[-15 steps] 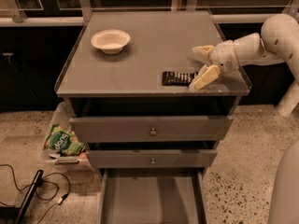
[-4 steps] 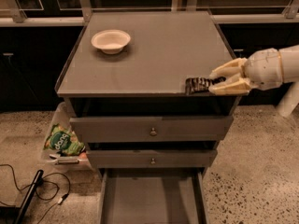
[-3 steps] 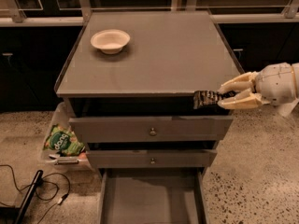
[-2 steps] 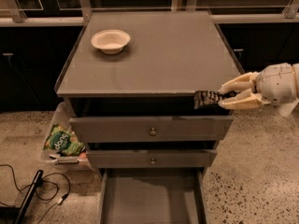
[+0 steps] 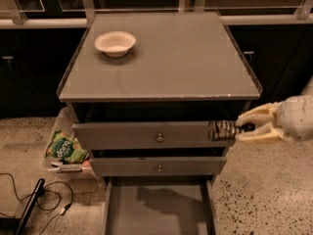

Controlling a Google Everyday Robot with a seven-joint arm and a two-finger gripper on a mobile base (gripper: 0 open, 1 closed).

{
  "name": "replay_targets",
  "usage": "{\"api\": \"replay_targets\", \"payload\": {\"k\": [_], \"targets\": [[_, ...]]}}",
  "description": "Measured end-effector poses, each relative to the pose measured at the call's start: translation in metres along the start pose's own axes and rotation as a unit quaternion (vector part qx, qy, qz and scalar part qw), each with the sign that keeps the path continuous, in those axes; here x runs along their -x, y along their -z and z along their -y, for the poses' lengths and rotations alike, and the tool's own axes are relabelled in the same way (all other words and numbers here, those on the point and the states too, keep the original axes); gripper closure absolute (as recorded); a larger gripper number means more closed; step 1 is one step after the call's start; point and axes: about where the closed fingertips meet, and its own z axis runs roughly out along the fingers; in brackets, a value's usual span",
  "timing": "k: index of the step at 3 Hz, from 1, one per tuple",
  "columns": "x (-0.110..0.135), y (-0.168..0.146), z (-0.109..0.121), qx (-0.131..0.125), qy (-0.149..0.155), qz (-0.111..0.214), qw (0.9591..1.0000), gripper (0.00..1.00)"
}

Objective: Place rxbar chocolate into bottom drawer

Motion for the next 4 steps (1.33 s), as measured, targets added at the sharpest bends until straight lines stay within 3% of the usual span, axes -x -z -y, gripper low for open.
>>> {"api": "replay_targets", "payload": {"k": [1,2,3,4], "targets": [[-0.046,-0.026,-0.057,0.030,-0.048,-0.001,0.9984,1.00],[-0.088,-0.068,-0.087,0.068,-0.060,-0.011,0.9958,1.00],[-0.129,-0.119,-0.105,0.108,-0.066,-0.025,0.9916,1.00],[-0.129,-0.120,-0.105,0.108,-0.066,-0.025,0.9916,1.00]]}}
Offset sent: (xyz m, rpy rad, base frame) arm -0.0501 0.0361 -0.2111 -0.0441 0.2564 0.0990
